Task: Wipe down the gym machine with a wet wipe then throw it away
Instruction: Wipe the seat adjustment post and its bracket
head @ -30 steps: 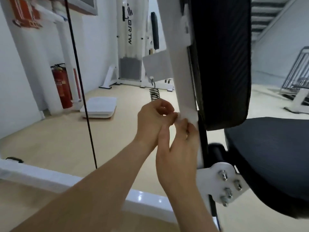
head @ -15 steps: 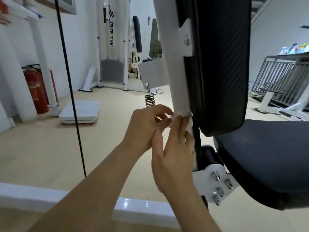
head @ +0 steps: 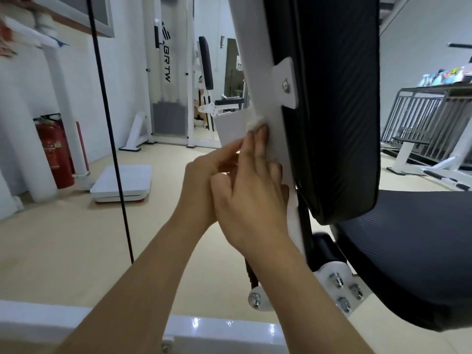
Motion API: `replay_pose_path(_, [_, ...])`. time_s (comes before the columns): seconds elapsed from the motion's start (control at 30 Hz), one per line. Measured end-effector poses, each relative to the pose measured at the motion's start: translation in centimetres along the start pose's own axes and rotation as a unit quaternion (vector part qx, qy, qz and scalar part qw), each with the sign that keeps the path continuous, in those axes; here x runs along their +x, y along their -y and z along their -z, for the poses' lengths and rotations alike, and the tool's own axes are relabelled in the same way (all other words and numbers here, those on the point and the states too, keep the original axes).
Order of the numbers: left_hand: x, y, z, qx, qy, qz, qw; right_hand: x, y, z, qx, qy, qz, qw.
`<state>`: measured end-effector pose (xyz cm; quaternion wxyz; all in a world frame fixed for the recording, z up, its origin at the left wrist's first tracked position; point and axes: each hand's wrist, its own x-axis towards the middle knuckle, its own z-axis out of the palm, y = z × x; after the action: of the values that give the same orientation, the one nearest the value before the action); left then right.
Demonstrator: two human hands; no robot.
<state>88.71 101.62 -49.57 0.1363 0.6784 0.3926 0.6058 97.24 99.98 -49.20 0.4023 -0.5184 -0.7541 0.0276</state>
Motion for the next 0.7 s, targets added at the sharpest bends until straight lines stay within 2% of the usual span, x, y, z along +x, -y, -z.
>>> replay_pose_path(0.1, [0.3, 0.4, -0.5, -0.051, 0.039, 0.05, 0.997, -1.0, -1.0, -0.7, -0.006, -0.014, -0.005, 1.0])
replay_pose_path(0.17, [0.1, 0.1, -1.0, -0.128, 0.055, 0.111, 0.984, -2.2, -1.9, -0.8, 0.017, -0.02, -0.026, 0.999])
replay_pose_path(0.3, [1.5, 0.3, -0.8, -0.094, 0.005, 0.061, 0.994, -0.6, -1.6, -0.1, 0.052, -0.031, -0.002, 0.998])
replay_pose_path(0.43, [3.5, -0.4, 0.0, -0.135, -0.046, 0.054, 0.988, 0.5, -1.1, 0.8, 0.082, -0.019, 0.014, 0.996])
replay_pose_path(0.53, [3.7, -0.3, -0.1, -0.076, -0.058, 0.089, 0.991, -0.8, -1.9, 0.5, 0.073, -0.016, -0.001, 0.997])
replay_pose_path(0.6, [3.6, -0.2, -0.6, 0.007, -0.063, 0.094, 0.994, -1.5, -2.4, -0.1, 0.07, -0.03, -0.014, 0.997])
replay_pose_path(0.7, [4.0, -0.6, -1.2, 0.176, -0.08, 0.041, 0.98, -1.8, -2.7, -0.2, 0.082, -0.037, -0.026, 0.996])
